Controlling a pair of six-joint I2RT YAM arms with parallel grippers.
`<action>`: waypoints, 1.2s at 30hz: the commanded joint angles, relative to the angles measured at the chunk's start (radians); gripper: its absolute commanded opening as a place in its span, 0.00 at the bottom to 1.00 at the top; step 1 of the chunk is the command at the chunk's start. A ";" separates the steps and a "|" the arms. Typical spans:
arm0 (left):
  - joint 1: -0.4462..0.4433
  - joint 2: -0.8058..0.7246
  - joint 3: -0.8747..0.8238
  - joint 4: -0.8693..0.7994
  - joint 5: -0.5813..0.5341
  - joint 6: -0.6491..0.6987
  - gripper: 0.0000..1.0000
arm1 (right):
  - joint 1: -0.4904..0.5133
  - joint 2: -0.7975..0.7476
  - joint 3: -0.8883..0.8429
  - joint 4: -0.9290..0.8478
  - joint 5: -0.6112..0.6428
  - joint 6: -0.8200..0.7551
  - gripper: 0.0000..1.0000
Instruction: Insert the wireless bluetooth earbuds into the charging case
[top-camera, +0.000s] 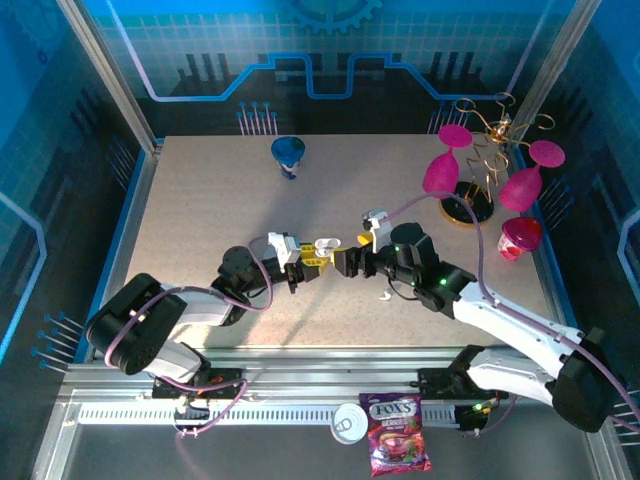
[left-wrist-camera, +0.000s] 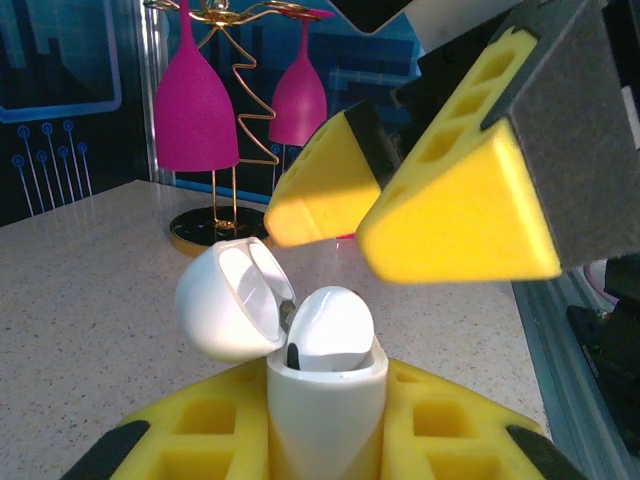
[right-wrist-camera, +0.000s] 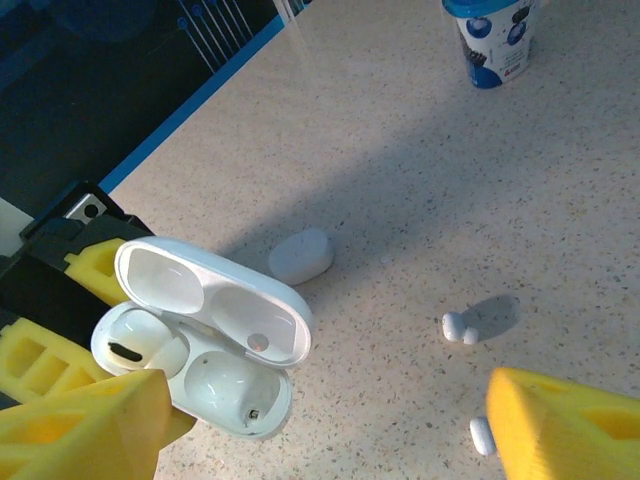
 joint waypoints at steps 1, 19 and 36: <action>0.000 -0.017 0.011 0.005 0.021 0.021 0.00 | -0.023 -0.050 -0.023 0.024 -0.010 0.018 0.84; 0.000 -0.098 -0.004 -0.091 0.026 0.137 0.00 | -0.286 -0.189 -0.206 -0.545 0.021 0.375 0.72; 0.000 -0.101 -0.006 -0.106 0.032 0.141 0.00 | -0.297 0.096 -0.209 -0.354 -0.099 0.371 0.34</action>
